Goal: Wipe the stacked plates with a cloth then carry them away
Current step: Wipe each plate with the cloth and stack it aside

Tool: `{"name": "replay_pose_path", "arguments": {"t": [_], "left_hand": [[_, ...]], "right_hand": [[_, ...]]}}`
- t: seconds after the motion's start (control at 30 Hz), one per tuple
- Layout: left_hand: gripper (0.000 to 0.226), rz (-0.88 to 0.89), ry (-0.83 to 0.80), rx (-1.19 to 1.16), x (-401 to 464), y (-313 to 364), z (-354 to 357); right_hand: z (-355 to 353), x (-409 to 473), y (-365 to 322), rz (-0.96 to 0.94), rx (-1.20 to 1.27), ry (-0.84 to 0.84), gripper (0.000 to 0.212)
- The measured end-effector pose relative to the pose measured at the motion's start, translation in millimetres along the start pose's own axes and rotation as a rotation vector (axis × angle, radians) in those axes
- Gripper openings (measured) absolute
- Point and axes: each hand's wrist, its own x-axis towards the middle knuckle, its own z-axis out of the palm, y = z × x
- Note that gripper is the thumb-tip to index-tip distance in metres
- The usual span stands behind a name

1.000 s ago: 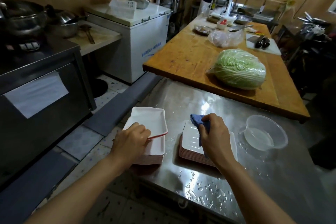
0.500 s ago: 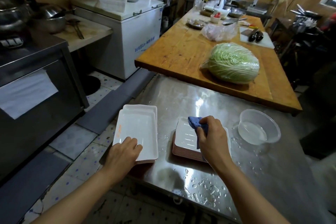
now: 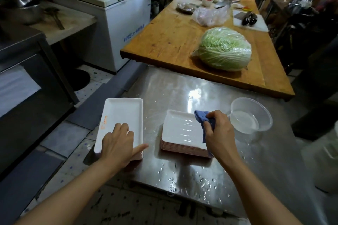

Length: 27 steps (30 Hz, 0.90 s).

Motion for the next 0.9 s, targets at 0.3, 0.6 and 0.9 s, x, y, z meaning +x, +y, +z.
{"name": "replay_pose_path", "arguments": {"t": [0.3, 0.6, 0.9], "left_hand": [[0.034, -0.260, -0.169, -0.549, 69.8, 90.6, 19.7], [0.016, -0.327, -0.139, -0.525, 76.7, 99.0, 34.8], [0.020, -0.564, -0.155, -0.977, 74.1, 103.2, 16.5]], "right_hand": [[-17.9, 8.6, 45.5, 0.076, 0.002, 0.026, 0.013], [-28.9, 15.3, 82.0, 0.159, 0.027, 0.043, 0.013], [-41.4, 22.4, 99.3, 0.204, 0.074, 0.044, 0.015]]}}
